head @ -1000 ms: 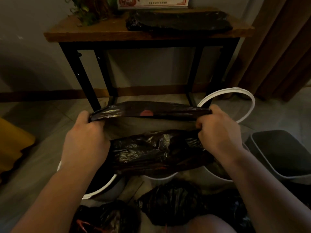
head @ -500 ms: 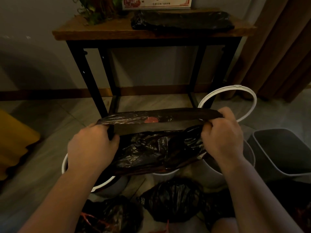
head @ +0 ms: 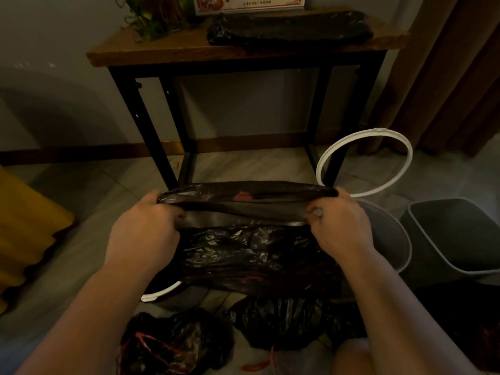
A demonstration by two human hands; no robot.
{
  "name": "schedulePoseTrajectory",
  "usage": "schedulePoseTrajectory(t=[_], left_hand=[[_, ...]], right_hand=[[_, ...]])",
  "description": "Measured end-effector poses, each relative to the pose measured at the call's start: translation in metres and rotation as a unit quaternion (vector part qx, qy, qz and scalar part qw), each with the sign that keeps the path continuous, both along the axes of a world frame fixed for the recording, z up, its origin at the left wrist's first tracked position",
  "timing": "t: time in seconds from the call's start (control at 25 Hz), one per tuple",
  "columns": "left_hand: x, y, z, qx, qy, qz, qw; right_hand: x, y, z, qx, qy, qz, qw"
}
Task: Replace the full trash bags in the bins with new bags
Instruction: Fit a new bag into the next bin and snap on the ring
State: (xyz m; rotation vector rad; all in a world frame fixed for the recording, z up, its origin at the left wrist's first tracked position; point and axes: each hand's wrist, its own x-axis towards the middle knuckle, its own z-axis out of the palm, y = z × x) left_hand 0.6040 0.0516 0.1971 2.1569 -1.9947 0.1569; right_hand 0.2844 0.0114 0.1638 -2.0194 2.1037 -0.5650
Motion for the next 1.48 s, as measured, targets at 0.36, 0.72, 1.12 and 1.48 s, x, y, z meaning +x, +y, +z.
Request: schedulePoseTrajectory(t=[0.36,0.72,1.12,1.48], left_hand=[[-0.002,0.007,-0.013,-0.021,0.015,0.043,0.999],[0.007,0.004,-0.013,-0.038,0.050,-0.002,0.998],[-0.001,0.005,-0.033,0.030,0.070,0.002,0.997],[-0.010,0.003,-0.037,-0.080,0.029,-0.060,0.995]], right_hand=[[0.002,-0.003,-0.002,0.029,0.020,0.022,0.999],[0.004,0.005,0.008,0.061,-0.016,0.179,0.982],[0.005,-0.007,-0.006,0.018,0.025,-0.002,1.000],[0.000,-0.010,-0.006,-0.155,0.128,-0.065,0.977]])
